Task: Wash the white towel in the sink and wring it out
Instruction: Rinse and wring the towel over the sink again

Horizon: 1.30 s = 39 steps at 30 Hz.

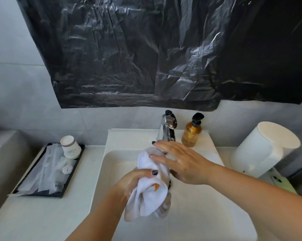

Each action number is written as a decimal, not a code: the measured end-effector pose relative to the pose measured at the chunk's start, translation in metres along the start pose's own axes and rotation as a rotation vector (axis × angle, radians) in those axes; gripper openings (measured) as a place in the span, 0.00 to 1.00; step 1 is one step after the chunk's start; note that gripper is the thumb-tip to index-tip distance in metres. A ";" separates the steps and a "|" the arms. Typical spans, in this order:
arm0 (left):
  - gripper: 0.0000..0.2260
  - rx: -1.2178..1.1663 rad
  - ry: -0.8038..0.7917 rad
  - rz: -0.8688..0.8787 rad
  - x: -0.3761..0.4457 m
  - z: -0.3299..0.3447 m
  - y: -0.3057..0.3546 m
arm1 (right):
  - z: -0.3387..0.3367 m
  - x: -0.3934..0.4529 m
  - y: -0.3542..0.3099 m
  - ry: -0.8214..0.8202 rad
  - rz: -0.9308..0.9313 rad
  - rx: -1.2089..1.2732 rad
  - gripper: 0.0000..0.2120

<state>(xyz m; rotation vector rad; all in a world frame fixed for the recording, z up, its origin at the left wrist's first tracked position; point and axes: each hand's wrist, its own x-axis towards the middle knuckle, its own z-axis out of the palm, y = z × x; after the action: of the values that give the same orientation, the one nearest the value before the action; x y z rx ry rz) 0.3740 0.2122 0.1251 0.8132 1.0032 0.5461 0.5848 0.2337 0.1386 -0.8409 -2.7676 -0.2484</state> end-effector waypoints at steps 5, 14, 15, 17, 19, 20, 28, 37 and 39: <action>0.22 0.178 -0.237 -0.053 -0.006 0.003 0.013 | -0.008 0.016 -0.008 -0.084 -0.143 0.056 0.34; 0.17 0.661 -0.090 0.242 -0.002 0.026 0.023 | -0.021 0.023 -0.011 -0.150 -0.002 -0.088 0.18; 0.16 0.699 -0.041 0.225 -0.001 0.028 0.021 | -0.024 0.026 -0.014 -0.195 0.032 -0.116 0.16; 0.18 0.613 0.015 0.183 0.000 0.031 0.017 | -0.025 0.034 -0.019 -0.315 0.103 -0.149 0.14; 0.22 0.552 0.086 0.187 0.002 0.029 0.011 | -0.025 0.039 -0.021 -0.406 0.178 -0.110 0.16; 0.23 0.505 0.114 0.197 0.002 0.028 0.008 | -0.025 0.038 -0.020 -0.384 0.212 -0.048 0.19; 0.18 -0.382 0.189 0.250 0.006 0.017 -0.016 | 0.009 0.014 -0.054 0.286 1.365 1.303 0.24; 0.19 -0.135 0.624 0.489 0.031 0.049 -0.015 | 0.045 0.054 -0.080 0.751 1.502 2.026 0.08; 0.23 -0.071 0.686 0.531 0.037 0.051 -0.011 | 0.048 0.060 -0.075 0.764 1.538 1.945 0.10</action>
<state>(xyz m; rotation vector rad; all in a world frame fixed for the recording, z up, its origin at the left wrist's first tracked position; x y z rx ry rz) 0.4367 0.2148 0.1120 0.8465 1.3796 1.3729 0.4855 0.2152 0.1021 -1.1994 -0.2809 1.5264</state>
